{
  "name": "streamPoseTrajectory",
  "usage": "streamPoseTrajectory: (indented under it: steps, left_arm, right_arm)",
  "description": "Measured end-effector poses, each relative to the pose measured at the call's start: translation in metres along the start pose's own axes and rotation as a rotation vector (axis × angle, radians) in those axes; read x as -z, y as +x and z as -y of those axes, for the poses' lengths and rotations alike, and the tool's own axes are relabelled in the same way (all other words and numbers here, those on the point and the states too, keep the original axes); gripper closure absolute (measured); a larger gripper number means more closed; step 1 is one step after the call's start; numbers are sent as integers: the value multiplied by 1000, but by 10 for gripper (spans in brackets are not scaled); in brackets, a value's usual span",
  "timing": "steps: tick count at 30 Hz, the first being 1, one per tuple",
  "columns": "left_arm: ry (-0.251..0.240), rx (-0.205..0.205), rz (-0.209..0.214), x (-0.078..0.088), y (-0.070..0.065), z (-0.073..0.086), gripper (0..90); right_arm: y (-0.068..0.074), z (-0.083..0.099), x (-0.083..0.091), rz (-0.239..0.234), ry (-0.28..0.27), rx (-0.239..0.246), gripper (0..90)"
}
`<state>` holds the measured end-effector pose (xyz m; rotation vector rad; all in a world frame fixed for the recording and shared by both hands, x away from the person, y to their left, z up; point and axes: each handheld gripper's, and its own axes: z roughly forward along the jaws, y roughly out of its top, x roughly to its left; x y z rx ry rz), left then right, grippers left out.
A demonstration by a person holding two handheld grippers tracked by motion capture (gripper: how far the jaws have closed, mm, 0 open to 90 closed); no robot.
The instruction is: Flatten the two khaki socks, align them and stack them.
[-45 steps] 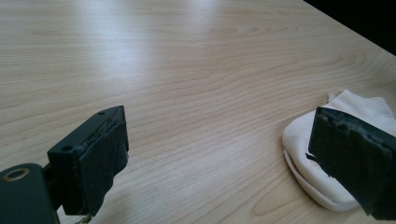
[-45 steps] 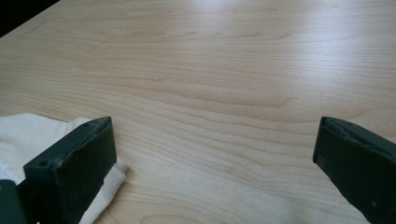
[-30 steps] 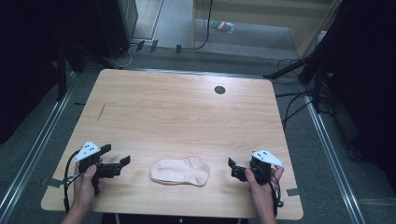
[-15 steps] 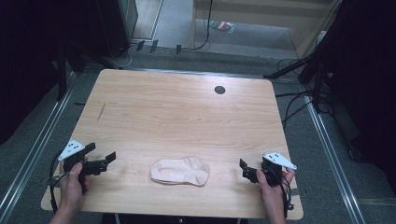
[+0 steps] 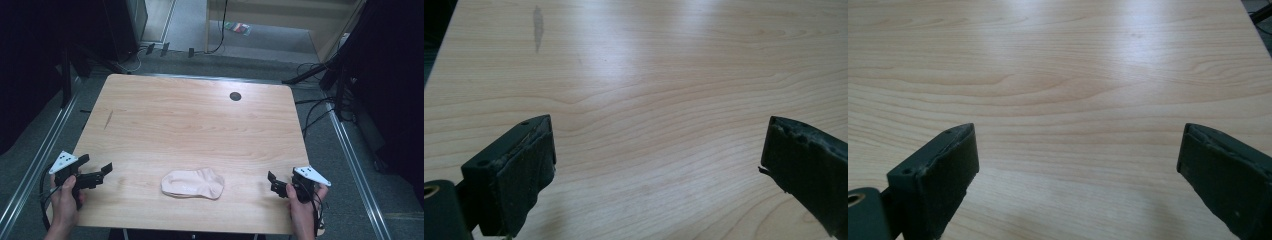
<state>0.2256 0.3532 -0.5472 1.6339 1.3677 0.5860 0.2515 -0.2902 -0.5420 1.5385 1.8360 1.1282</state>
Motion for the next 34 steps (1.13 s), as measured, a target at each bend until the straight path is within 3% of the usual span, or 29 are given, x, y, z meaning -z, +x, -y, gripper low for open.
streamPoseTrajectory:
  steps: [5, 10, 14, 23, 27, 34]
  left_arm:
    - [14, -7, -39, 5, 11, 3, 14]
    - [4, 13, -40, 10, 17, 4, 13]
    - [13, -8, -62, 12, 18, 6, 13]
    - [10, 0, -45, 14, 20, 9, 13]
    - [11, -22, -49, 14, 19, 9, 13]
    - [12, -5, -36, 13, 20, 8, 13]
  right_arm:
    - [-9, 4, 6, 26, 6, -12, 31]
    - [-20, 10, 14, 52, 9, -19, 33]
    - [-29, 15, 21, 64, 8, -24, 34]
    - [-42, 20, 30, 90, 1, -75, 54]
    - [-41, 20, 29, 97, 9, -70, 65]
    - [-40, 20, 30, 116, -6, -72, 103]
